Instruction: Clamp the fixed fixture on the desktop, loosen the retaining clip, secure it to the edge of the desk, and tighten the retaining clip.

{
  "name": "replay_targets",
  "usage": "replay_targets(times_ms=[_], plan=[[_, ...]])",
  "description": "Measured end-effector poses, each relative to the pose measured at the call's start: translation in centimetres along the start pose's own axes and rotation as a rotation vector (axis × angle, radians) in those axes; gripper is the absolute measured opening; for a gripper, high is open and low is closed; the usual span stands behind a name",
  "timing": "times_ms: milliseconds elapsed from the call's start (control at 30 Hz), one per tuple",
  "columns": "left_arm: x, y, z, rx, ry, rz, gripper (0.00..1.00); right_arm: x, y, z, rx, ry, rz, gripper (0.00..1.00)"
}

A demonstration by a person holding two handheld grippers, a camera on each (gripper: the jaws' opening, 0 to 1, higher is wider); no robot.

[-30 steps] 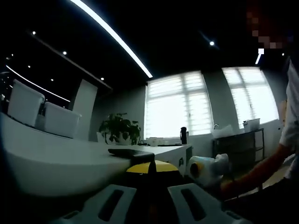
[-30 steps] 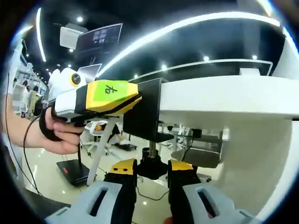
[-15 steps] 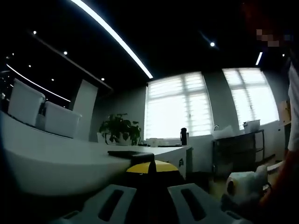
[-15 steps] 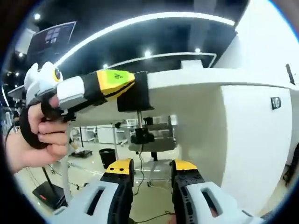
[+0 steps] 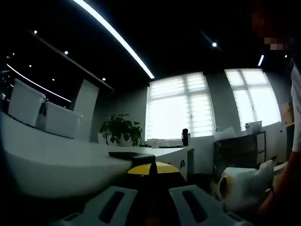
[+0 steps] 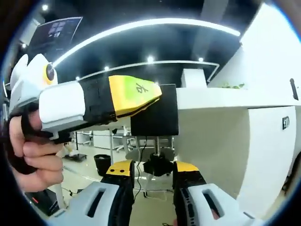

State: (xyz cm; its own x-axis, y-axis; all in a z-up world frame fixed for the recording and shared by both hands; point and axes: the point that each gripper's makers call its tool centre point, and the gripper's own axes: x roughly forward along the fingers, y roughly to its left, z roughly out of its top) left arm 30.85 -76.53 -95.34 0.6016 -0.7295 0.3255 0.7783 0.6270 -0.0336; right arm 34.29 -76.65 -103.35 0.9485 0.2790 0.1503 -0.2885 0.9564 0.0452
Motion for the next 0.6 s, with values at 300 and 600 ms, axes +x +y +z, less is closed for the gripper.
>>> replay_targets(times_ms=[300,600], plan=[[0.1,0.0,0.0,0.007,0.004,0.0,0.02,-0.1,-0.3,0.1,-0.062,-0.018,0.058,0.24],[-0.1,0.0,0.0,0.019,0.009,-0.002,0.02,-0.3,0.3,0.2,-0.11,-0.011,0.35,0.24]])
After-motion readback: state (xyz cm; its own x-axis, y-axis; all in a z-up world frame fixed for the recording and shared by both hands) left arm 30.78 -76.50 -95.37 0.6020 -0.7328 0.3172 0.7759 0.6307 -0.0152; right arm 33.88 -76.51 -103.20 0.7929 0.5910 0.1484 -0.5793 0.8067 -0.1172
